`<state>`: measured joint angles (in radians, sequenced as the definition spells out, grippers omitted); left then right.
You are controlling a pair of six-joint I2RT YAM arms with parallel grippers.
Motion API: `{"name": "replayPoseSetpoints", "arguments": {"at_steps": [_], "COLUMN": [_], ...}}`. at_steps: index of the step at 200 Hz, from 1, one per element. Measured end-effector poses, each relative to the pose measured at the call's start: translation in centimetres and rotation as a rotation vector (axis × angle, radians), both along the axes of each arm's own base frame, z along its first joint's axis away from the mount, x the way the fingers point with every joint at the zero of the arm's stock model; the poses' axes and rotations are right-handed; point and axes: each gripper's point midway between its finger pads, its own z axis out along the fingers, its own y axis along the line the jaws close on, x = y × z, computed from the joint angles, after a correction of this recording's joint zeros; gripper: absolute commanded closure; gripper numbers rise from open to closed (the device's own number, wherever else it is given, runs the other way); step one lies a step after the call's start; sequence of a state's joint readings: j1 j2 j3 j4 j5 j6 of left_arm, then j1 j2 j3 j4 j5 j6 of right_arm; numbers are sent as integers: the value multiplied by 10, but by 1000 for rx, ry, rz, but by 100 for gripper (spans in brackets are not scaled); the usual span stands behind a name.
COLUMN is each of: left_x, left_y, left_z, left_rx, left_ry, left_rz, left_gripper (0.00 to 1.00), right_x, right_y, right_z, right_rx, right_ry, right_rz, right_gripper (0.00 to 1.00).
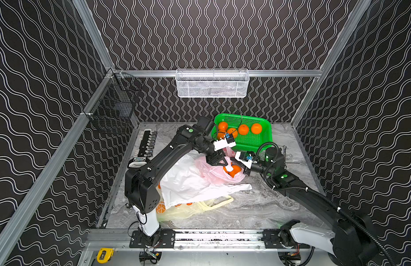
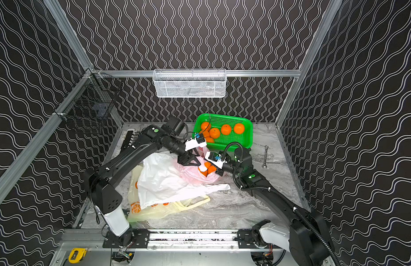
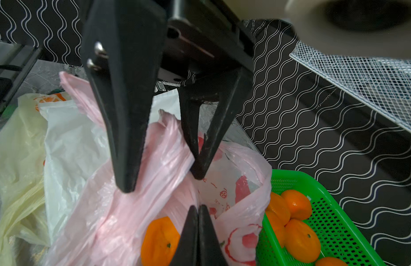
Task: Place the oranges into plastic bags & tie knots
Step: Tie the plastic bag at the center of the board.
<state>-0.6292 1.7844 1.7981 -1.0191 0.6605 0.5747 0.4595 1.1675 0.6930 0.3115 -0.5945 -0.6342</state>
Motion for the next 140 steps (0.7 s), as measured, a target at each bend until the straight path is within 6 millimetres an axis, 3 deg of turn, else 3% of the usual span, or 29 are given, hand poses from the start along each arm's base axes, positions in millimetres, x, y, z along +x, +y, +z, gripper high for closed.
{"name": "replayPoseSetpoints", "arguments": {"at_steps": [35, 83, 116, 140], "left_x": [-2, 2, 5, 4], "left_y": [3, 6, 4, 3], "left_z": [-13, -21, -20, -22], "left_rx": [37, 73, 74, 82], "left_ry": [8, -9, -20, -25], "left_rz": [6, 22, 20, 15], "left_gripper": [47, 71, 100, 100], "right_x": [0, -2, -3, -5], "right_y": [1, 1, 0, -2], "right_z": [5, 7, 8, 9], "right_rx": [28, 46, 50, 54], "right_ry": [-5, 2, -3, -4], "right_rz": [1, 4, 4, 0], "right_gripper": [94, 94, 93, 84]}}
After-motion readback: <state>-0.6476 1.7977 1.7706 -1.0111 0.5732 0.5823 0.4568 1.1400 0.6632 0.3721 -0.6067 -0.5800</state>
